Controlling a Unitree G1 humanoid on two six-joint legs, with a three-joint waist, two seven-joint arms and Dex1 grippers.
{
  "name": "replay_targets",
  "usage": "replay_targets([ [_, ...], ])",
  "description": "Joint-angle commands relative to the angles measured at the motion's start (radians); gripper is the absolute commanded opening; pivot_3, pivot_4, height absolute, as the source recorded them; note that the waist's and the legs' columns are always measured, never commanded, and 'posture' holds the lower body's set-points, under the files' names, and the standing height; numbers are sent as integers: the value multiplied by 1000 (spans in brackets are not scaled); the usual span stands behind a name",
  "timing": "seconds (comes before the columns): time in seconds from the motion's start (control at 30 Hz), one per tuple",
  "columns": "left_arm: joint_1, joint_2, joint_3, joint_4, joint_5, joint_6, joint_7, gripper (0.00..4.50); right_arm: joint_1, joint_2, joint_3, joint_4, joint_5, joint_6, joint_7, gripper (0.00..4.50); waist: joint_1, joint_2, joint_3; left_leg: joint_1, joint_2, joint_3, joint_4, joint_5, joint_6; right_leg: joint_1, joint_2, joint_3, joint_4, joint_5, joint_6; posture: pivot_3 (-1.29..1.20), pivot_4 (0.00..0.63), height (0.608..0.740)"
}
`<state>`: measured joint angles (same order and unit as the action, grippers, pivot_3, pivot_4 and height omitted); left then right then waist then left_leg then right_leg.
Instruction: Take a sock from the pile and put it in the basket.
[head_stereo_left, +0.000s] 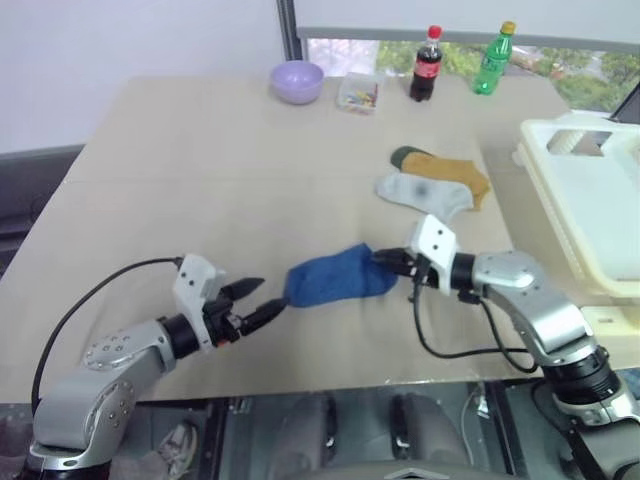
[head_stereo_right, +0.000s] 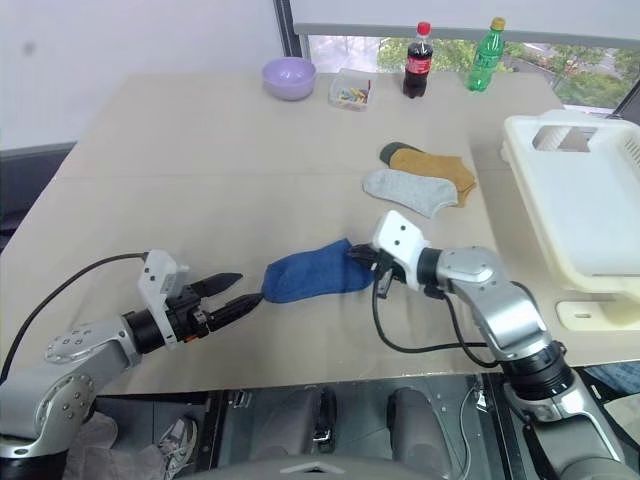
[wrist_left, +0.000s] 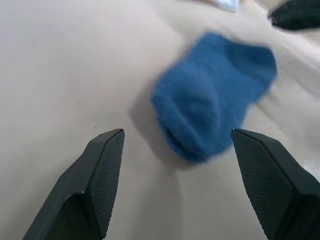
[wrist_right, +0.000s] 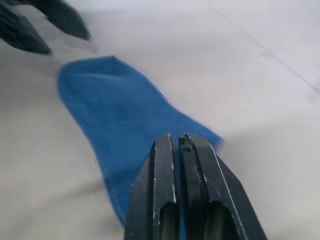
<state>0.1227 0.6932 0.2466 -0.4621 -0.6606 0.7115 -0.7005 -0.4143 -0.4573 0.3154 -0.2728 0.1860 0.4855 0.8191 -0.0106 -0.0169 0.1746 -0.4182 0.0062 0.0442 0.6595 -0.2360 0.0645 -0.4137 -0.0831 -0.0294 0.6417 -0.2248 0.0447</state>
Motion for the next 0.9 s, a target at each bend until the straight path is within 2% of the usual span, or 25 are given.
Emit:
replay_targets([
  [0.03, -40, -2, -48, 9, -7, 56, 21, 3647, -27, 26, 68, 97, -75, -96, -7, 203, 1, 0, 0, 0, 0, 0, 0, 0, 0, 0, 1, 0, 0, 0, 0, 0, 150, 740],
  [0.2, -106, -9, -144, 1, -5, 137, 38, 3647, -28, 36, 133, 242, -166, -171, -11, 203, 3, -1, 0, 0, -1, 1, 0, 0, 0, 1, 3, 0, 0, 0, 0, 0, 150, 740],
  [0.27, -131, -14, -149, -19, -70, 204, 27, 3647, -19, 35, 129, 245, -173, -190, -7, 203, 1, -1, -1, 1, -1, 0, 0, 0, 0, 2, 3, 1, 0, 0, 0, 0, 150, 740],
  [0.4, -175, -37, -167, -34, -96, 217, 25, 3647, -4, 37, 106, 228, -156, -177, -2, 203, 3, -1, -1, 2, 0, 0, 0, 0, 0, 2, 3, 1, 1, 0, 0, 0, 150, 740],
  [0.9, -311, -120, -331, 34, 90, -76, -56, 3647, 44, 18, 56, 157, -147, -124, -15, 203, 18, -1, -1, 2, 0, 1, 0, 1, -1, 2, -1, 1, 1, 0, 0, 0, 150, 740],
])
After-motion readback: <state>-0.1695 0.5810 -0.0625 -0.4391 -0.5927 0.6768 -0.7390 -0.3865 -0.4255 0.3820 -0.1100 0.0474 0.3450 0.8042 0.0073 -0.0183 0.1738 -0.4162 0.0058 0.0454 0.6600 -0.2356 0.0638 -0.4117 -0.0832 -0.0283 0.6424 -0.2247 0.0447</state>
